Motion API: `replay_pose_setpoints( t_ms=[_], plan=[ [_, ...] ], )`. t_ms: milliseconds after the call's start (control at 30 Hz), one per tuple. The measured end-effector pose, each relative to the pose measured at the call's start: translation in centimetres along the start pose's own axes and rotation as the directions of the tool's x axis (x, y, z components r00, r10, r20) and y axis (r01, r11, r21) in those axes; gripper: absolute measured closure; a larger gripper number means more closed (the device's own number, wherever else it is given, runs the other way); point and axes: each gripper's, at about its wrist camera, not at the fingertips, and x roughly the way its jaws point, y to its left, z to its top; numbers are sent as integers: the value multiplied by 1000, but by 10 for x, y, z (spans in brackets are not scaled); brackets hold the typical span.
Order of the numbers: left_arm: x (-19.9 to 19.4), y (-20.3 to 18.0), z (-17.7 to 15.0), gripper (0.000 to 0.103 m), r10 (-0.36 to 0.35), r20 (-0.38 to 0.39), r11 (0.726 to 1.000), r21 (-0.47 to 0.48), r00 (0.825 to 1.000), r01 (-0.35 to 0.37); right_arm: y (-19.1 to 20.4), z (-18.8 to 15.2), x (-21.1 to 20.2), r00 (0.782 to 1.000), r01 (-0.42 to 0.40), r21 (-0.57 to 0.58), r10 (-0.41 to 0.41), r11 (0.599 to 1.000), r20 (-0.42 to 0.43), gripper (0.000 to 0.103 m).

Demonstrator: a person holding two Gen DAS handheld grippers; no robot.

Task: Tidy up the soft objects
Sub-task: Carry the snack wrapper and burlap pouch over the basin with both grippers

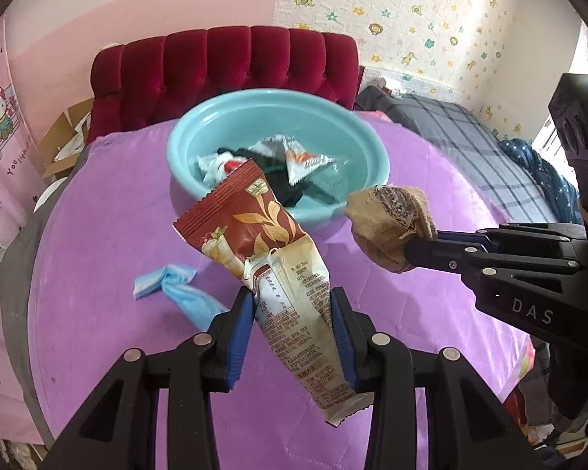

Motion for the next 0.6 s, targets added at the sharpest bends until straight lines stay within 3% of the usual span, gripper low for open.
replay_pose_setpoints(
  t_ms=[600],
  plan=[
    [32, 11, 82, 60, -38, 44, 999, 30, 998, 36, -19, 68, -6, 995, 16, 24, -18, 1000, 98, 94]
  ],
)
